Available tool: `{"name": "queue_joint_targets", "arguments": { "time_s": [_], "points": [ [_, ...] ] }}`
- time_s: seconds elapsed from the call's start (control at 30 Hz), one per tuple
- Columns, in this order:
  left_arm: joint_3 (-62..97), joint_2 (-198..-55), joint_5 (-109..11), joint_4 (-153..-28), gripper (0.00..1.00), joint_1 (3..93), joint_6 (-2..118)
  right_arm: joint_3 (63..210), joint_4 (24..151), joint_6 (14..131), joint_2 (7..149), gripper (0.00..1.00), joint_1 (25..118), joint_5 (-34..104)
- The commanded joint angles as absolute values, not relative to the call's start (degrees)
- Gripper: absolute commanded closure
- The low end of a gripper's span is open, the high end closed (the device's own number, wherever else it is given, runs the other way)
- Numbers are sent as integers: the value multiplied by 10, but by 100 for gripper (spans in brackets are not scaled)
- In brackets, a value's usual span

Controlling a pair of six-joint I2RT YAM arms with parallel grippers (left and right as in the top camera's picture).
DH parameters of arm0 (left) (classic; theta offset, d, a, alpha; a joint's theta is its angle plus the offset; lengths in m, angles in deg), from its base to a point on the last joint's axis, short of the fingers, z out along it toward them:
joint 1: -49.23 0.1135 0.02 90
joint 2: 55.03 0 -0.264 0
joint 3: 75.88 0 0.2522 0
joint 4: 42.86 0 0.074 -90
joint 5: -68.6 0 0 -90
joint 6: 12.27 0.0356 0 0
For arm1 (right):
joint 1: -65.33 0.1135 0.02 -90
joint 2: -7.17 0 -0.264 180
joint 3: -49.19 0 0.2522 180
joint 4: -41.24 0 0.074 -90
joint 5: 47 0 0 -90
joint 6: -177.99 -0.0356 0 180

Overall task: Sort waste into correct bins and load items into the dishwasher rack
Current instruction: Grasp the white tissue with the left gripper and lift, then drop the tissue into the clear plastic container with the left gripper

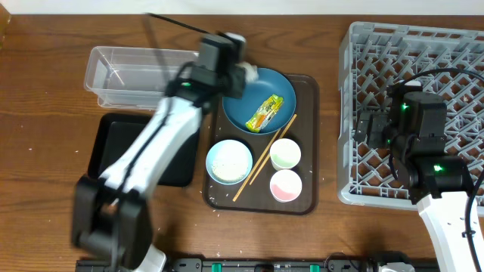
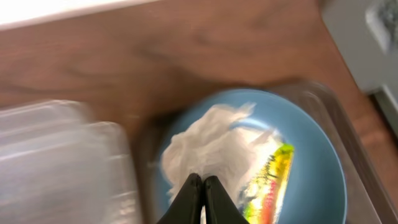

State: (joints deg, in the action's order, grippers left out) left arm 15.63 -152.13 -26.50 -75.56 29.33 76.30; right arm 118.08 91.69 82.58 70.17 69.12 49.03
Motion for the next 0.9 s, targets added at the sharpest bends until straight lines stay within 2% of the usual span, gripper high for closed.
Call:
{"name": "queue_joint_targets", "arguments": {
  "time_s": [0.0,0.2,0.23,0.27,0.33,0.37,0.4,0.6,0.87],
  "points": [
    [161,-1499,-198,-791,94,324,766,1192,919,829,701,1,702,490],
    [157,-1506,-168,-832,93,379,766,1192,918,829,701,1,702,490],
    [157,-1510,-168,-831,85,386,766,1192,918,829,701,1,702,489],
    [157,-1513,-169,-829,67,390,766,1192,918,829,701,1,702,489],
    [157,-1515,-176,-827,41,393,766,1192,918,829,701,1,702,487],
    [157,-1515,-186,-827,33,392,766,1192,918,829,701,1,702,487],
    [157,-1515,-210,-827,30,390,766,1192,919,829,701,1,702,487],
    [157,-1520,-346,-827,28,354,767,1192,918,829,701,1,702,487],
    [157,-1595,-354,-808,28,269,795,1192,918,829,701,1,702,487]
  ]
}}
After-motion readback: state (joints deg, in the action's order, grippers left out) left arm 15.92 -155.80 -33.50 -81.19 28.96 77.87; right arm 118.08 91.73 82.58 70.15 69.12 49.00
